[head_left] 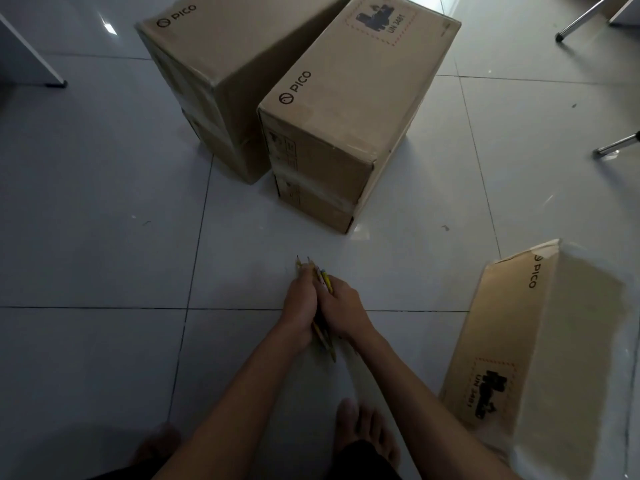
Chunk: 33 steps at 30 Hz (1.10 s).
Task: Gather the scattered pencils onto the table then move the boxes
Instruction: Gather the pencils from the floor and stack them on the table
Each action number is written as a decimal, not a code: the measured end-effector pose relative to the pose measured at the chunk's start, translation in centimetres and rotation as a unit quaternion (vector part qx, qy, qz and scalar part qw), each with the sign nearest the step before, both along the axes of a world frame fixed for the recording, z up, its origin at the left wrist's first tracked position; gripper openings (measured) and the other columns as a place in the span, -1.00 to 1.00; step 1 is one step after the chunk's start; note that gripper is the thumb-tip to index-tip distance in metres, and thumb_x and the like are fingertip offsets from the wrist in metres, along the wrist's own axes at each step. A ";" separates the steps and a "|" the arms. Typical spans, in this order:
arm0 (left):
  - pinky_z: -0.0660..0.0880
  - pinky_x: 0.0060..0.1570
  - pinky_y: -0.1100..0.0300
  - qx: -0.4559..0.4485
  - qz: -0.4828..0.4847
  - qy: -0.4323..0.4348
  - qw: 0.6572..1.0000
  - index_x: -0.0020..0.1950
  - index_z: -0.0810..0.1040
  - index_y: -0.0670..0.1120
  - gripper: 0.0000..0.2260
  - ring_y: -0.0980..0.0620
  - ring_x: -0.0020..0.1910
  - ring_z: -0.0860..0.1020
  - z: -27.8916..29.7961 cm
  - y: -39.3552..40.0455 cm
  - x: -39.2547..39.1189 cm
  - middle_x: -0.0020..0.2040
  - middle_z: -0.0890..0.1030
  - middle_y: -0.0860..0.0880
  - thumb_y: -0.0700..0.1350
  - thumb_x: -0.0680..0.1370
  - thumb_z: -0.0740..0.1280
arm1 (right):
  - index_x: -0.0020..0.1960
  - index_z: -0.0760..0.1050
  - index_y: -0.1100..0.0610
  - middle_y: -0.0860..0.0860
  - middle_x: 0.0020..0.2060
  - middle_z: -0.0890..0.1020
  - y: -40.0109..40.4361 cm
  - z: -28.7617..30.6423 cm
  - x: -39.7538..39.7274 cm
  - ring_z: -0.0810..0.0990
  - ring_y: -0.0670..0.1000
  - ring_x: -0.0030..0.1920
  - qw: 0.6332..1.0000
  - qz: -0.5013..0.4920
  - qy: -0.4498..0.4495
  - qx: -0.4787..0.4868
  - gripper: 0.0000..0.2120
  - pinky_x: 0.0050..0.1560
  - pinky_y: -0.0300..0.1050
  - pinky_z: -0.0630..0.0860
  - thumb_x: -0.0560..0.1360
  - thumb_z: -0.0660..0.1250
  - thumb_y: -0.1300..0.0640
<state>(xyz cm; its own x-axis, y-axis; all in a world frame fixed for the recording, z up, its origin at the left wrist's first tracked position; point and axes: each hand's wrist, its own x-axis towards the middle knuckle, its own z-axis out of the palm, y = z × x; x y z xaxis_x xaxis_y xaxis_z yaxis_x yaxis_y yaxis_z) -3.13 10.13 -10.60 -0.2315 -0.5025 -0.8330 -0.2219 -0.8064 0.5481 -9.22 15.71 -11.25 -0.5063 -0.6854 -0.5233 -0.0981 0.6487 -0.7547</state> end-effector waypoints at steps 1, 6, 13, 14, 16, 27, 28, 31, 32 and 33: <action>0.55 0.19 0.00 0.002 0.005 -0.003 1.000 0.03 0.66 -0.10 -0.49 -0.09 0.07 0.65 0.2 0.0 -0.1 0.05 0.69 -0.15 0.30 0.58 0.16 | -0.15 0.48 0.18 0.10 -0.22 0.63 -0.1 0.0 0.1 0.58 0.07 -0.21 1.000 -0.003 0.000 -0.001 -0.61 -0.28 -0.13 0.40 0.65 0.17 -0.11; 0.52 0.20 0.07 0.070 0.038 0.046 0.996 -0.01 0.65 -0.10 -0.50 -0.04 -0.04 0.62 1.0 -0.7 -0.6 -0.17 0.66 -0.11 0.32 0.57 0.20 | -0.20 0.39 0.13 0.07 -0.28 0.56 -0.2 0.6 0.3 0.49 -0.03 -0.30 1.000 -0.011 -0.020 -0.020 -0.63 -0.29 -0.08 0.37 0.64 0.20 -0.11; 0.53 0.05 0.02 0.151 0.071 0.120 0.979 -0.09 0.60 -0.20 -0.35 -0.11 -0.08 0.59 2.2 -2.7 -0.3 -0.16 0.60 -0.17 0.41 0.53 0.16 | -0.12 0.56 0.17 0.18 -0.20 0.66 -0.1 0.5 0.1 0.62 0.05 -0.20 0.995 -0.020 -0.063 -0.079 -0.63 -0.13 0.09 0.56 0.49 0.34 -0.17; 0.52 0.05 0.02 0.149 0.065 0.122 0.979 -0.06 0.60 -0.22 -0.32 -0.13 -0.07 0.59 2.3 -2.8 -0.3 -0.15 0.60 -0.18 0.41 0.53 0.13 | -0.09 0.58 0.17 0.17 -0.19 0.68 0.0 0.5 0.0 0.63 0.01 -0.19 0.993 -0.019 -0.077 -0.082 -0.66 -0.12 0.09 0.58 0.51 0.36 -0.13; 0.51 0.00 0.00 0.154 0.044 0.127 0.979 -0.04 0.61 -0.24 -0.28 -0.16 -0.06 0.59 2.6 -3.0 -0.1 -0.14 0.63 -0.20 0.42 0.54 0.09 | -0.08 0.62 0.17 0.11 -0.22 0.69 0.1 0.6 -0.4 0.62 -0.07 -0.22 0.991 -0.014 -0.098 -0.087 -0.75 -0.16 -0.04 0.55 0.56 0.38 -0.02; 0.54 0.21 -0.04 0.039 -0.155 -0.018 0.987 0.13 0.66 -0.16 -0.38 -0.12 0.07 0.65 2.3 -2.9 0.2 0.08 0.69 -0.18 0.37 0.55 0.18 | -0.15 0.61 0.24 0.18 -0.26 0.67 -0.1 2.3 -2.5 0.63 0.04 -0.27 0.974 0.044 -0.221 -0.006 -0.86 -0.25 -0.14 0.54 0.53 0.41 0.18; 0.55 0.20 -0.01 0.018 -0.170 -0.024 0.985 0.14 0.65 -0.15 -0.42 -0.10 0.07 0.65 2.3 -2.9 0.2 0.07 0.69 -0.16 0.34 0.57 0.17 | -0.12 0.61 0.27 0.21 -0.24 0.67 -0.1 2.3 -2.5 0.64 0.08 -0.23 0.972 0.039 -0.233 -0.005 -0.89 -0.21 -0.12 0.56 0.51 0.40 0.22; 0.55 0.22 -0.05 -0.019 -0.179 -0.018 0.983 0.14 0.65 -0.12 -0.46 -0.08 0.06 0.67 2.0 -2.7 0.3 0.07 0.70 -0.15 0.32 0.57 0.20 | -0.07 0.60 0.34 0.29 -0.20 0.64 -0.4 2.2 -2.4 0.61 0.13 -0.19 0.970 0.033 -0.241 0.004 -0.85 -0.20 -0.10 0.53 0.49 0.39 0.22; 0.56 0.22 -0.06 -0.024 -0.173 -0.017 0.984 0.14 0.65 -0.11 -0.48 -0.08 0.06 0.67 2.3 -2.6 0.4 0.08 0.69 -0.15 0.31 0.57 0.20 | -0.07 0.60 0.33 0.27 -0.21 0.63 -0.6 2.1 -2.5 0.60 0.12 -0.21 0.970 0.037 -0.238 0.010 -0.85 -0.23 -0.11 0.51 0.49 0.40 0.22; 0.57 0.20 -0.05 -0.024 -0.167 -0.014 0.986 0.12 0.66 -0.09 -0.50 -0.08 0.05 0.67 2.4 -2.8 0.6 0.09 0.70 -0.15 0.29 0.59 0.20 | -0.09 0.60 0.32 0.24 -0.23 0.62 -0.9 2.0 -2.5 0.59 0.10 -0.24 0.972 0.041 -0.232 0.015 -0.85 -0.24 -0.12 0.49 0.48 0.40 0.21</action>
<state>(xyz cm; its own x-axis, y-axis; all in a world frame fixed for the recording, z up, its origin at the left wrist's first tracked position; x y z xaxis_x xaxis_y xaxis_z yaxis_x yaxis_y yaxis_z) -2.55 7.34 -8.17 -0.3680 -0.4420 -0.8181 -0.4855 -0.6591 0.5744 -11.68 14.79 -9.22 -0.1556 -0.6942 -0.7028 0.1971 0.6753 -0.7107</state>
